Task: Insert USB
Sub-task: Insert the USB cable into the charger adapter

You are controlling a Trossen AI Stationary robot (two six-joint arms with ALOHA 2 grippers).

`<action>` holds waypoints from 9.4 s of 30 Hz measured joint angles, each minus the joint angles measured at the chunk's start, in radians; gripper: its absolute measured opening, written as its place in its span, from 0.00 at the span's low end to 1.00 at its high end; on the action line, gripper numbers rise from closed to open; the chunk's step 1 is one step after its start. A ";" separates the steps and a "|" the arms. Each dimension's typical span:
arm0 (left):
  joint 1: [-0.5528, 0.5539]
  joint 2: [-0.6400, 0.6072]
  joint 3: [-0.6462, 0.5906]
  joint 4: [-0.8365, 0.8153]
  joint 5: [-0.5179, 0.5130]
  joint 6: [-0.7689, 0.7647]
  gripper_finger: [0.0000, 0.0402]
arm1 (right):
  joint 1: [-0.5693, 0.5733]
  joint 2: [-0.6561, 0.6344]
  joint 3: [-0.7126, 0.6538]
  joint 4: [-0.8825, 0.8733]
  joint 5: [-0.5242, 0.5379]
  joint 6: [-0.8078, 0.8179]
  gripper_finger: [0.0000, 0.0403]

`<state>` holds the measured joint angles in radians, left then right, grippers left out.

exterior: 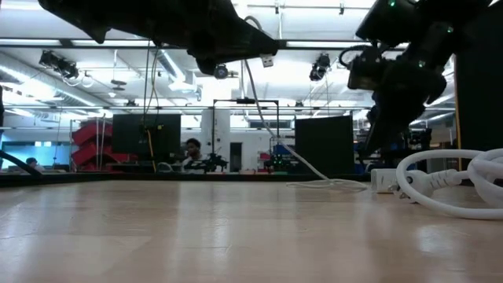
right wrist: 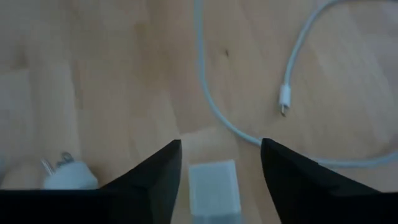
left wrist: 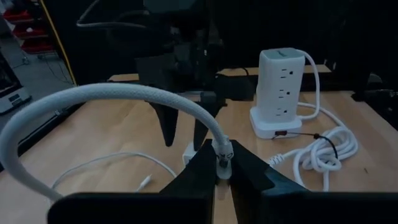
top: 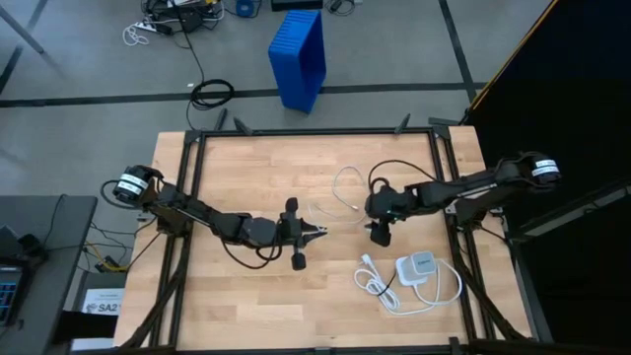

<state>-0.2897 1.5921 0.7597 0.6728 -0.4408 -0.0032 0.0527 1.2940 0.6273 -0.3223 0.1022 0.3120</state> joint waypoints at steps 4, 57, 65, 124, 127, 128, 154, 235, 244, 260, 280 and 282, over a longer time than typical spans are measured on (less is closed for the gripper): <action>0.000 0.000 0.000 -0.004 0.000 0.000 0.02 | 0.000 0.037 0.001 -0.047 0.001 0.008 0.63; -0.027 0.011 0.000 0.202 0.014 0.081 0.02 | 0.331 0.047 -0.124 0.922 0.194 -0.304 0.28; -0.026 0.126 0.002 0.478 0.059 0.145 0.01 | 0.370 0.046 -0.127 0.969 0.339 -0.272 0.28; 0.002 0.196 0.032 0.452 0.188 0.071 0.02 | 0.374 0.243 -0.089 1.206 0.292 -0.244 0.28; 0.003 0.196 0.032 0.452 0.188 0.072 0.02 | 0.374 0.243 -0.089 1.206 0.293 -0.243 0.28; 0.005 0.196 0.032 0.451 0.189 0.071 0.02 | 0.374 0.243 -0.089 1.206 0.294 -0.243 0.28; 0.009 0.195 0.064 0.441 0.208 0.075 0.02 | 0.393 0.244 -0.088 1.341 0.326 -0.290 0.28; 0.005 0.169 0.061 0.442 0.144 0.096 0.00 | 0.353 0.246 -0.077 1.435 0.291 -0.307 0.28; 0.008 0.173 0.061 0.443 0.159 0.078 0.00 | 0.348 0.246 -0.077 1.436 0.286 -0.313 0.28; -0.020 0.082 0.012 0.363 0.064 0.128 0.33 | 0.368 0.239 -0.076 1.389 0.295 -0.278 0.28; -0.092 -0.202 -0.235 0.317 -0.043 0.079 0.58 | 0.032 0.194 0.216 0.446 0.265 -0.174 0.28; -0.090 -0.204 -0.235 0.318 -0.046 0.075 0.58 | -0.037 0.194 0.319 0.219 0.315 -0.174 0.28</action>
<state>-0.3798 1.3881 0.5243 0.9911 -0.4865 0.0722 0.0160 1.4879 0.9460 -0.1032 0.4173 0.1381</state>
